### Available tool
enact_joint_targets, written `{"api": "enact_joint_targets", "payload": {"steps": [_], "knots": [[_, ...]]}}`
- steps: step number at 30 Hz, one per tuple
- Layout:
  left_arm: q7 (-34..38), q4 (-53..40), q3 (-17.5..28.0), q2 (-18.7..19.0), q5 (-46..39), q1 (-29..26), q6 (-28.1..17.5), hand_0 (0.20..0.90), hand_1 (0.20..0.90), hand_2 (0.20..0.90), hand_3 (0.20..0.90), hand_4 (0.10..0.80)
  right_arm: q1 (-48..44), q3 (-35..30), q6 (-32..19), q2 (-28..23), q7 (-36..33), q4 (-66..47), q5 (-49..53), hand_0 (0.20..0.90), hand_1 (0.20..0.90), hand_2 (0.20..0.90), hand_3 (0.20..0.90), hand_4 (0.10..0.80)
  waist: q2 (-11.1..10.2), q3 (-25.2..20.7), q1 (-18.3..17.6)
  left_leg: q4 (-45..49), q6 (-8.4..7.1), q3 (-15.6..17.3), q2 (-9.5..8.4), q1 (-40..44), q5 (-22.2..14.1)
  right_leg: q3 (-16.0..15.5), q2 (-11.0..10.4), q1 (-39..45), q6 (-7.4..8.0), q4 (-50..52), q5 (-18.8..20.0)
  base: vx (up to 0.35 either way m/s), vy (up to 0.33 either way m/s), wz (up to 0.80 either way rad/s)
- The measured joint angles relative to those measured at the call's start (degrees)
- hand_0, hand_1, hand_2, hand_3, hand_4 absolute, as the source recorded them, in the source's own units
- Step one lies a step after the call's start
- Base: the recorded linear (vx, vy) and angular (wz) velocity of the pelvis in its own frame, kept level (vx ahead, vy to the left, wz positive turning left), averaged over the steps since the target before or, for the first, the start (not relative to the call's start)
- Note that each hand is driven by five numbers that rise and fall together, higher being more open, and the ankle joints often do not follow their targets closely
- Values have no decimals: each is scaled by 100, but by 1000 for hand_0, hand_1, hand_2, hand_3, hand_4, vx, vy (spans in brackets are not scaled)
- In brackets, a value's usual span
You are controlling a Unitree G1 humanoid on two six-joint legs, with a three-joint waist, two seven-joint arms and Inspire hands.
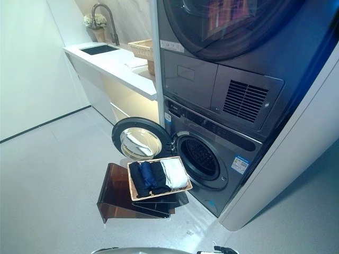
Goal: Pick up the clothes and place them into the washing machine
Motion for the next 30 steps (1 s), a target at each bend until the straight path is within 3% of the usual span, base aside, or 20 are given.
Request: {"api": "enact_joint_targets", "payload": {"steps": [10, 14, 15, 17, 18, 20, 21, 25, 30], "knots": [[-56, -2, 74, -13, -411, 3, 0, 900, 900, 900, 900, 800, -27, -2, -2, -7, -2, -1, 9, 900, 900, 900, 900, 800, 29, 92, 0, 2, -50, -34, 45, -18, -15, -3, 46, -12, 10, 2, -23, -8, -70, 0], [40, -23, 87, -8, -568, -23, -9, 900, 900, 900, 900, 800, -77, 2, -6, 6, -11, -2, 18, 900, 900, 900, 900, 800, 12, 186, 5, 58, -147, -69, 152, -44, -15, -1, 163, -21, -52, 31, -61, -48, -164, 8], [80, -25, 149, 2, -655, -48, -15, 900, 900, 900, 900, 800, -114, 2, -9, 35, -37, -1, 28, 900, 900, 900, 900, 800, -11, 254, 13, 150, -183, -91, 207, -80, -11, 0, 223, -39, -144, 88, -115, -90, -203, 12], [149, -21, 250, 105, -751, -243, -60, 900, 900, 900, 900, 800, -255, 2, -37, 174, -107, 11, 126, 900, 900, 900, 900, 800, -202, 488, 31, 919, -432, -148, 174, -489, -88, 35, 193, -216, -282, 384, -284, -65, -127, 13], [199, -19, 275, 173, -835, -364, -106, 900, 900, 900, 900, 800, -321, 9, -35, 224, -118, 6, 123, 900, 900, 900, 900, 800, -328, 656, 148, 1216, -693, -133, 177, -683, 76, 36, 250, -203, -362, 375, -291, -29, -78, 11], [281, -102, 269, 262, -910, -587, -133, 900, 900, 900, 900, 800, -503, 16, -70, 215, -139, 61, 117, 900, 900, 900, 900, 800, -483, 958, 239, 1864, -886, -359, 96, -1088, 191, 62, 168, -177, -505, 317, -226, 58, 0, 2], [339, -231, 264, 239, -947, -542, -138, 900, 900, 900, 900, 800, -560, 16, -42, 163, -239, 122, 114, 900, 900, 900, 900, 800, -474, 991, 312, 1719, -858, -373, 21, -1217, 131, 63, 151, -123, -572, 177, -196, 69, 13, -4], [520, -375, 227, 105, -997, -593, -395, 900, 900, 900, 900, 800, -569, 10, -7, -12, -426, 123, 116, 900, 900, 900, 900, 800, -293, 1112, 331, 246, -852, -392, -246, -1336, 267, 61, 143, -127, -607, 13, -172, 150, 42, -33], [635, -429, 237, 9, -1127, -591, -410, 900, 900, 900, 900, 800, -653, 12, -29, -7, -499, 127, 121, 900, 900, 900, 900, 800, -89, 1188, 498, 5, -871, -390, 18, -1426, 347, 490, 282, -42, -500, 2, -236, 211, 113, -25]]}}
